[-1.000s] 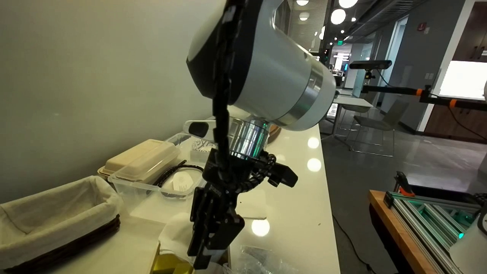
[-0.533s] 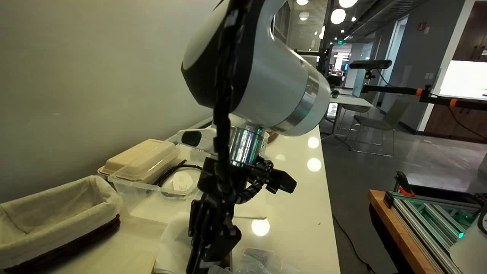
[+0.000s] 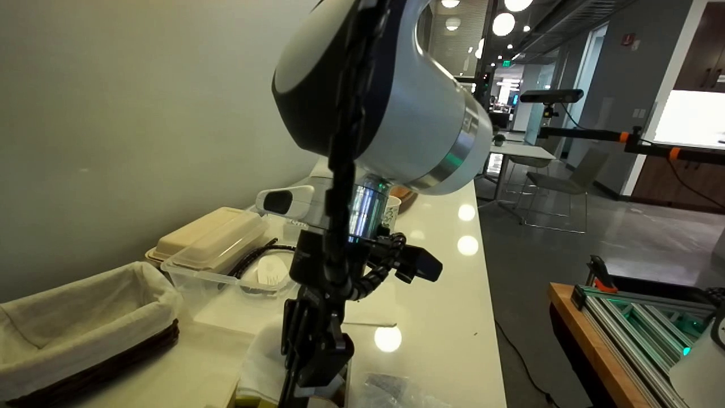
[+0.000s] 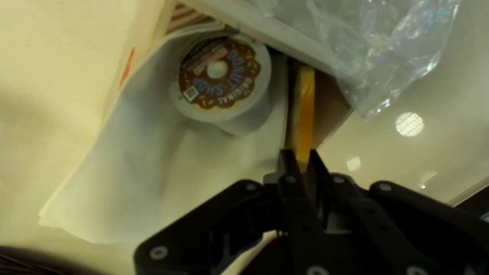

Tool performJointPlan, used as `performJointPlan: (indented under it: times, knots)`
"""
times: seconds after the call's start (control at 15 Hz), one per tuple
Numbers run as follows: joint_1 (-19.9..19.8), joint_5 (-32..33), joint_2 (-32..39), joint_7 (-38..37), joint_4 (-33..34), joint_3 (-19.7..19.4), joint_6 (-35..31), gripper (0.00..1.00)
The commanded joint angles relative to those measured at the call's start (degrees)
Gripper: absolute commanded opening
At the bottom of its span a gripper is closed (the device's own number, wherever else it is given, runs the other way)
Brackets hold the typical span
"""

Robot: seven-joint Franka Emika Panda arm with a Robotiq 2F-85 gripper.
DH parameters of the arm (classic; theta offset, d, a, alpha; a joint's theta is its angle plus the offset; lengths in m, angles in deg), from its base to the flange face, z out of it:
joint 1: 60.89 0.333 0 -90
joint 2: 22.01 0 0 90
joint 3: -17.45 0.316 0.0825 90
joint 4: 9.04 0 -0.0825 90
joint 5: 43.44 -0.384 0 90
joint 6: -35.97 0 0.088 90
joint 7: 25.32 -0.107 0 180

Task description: Remove the wooden block out of the box

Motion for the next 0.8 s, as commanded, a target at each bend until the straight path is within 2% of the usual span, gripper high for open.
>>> performJointPlan:
  times: [0.0, 0.13, 0.53, 0.6, 0.67, 0.73]
  knots:
    - [-1.9, 4.6, -2.9, -5.5, -1.6, 1.8, 0.0, 0.02]
    - [-1.8, 7.3, -4.8, -10.0, -2.5, 1.8, -0.4, 0.02]
    - [-1.2, 17.9, -15.0, -30.2, -8.5, 1.7, -4.7, 0.02]
    - [-1.2, 21.0, -17.0, -33.7, -10.1, 1.6, -6.8, 0.02]
    - [0.7, 24.9, -18.5, -37.5, -11.5, -0.6, -9.2, 0.02]
    - [-1.0, 31.1, -20.0, -42.4, -13.1, 0.0, -11.4, 0.02]
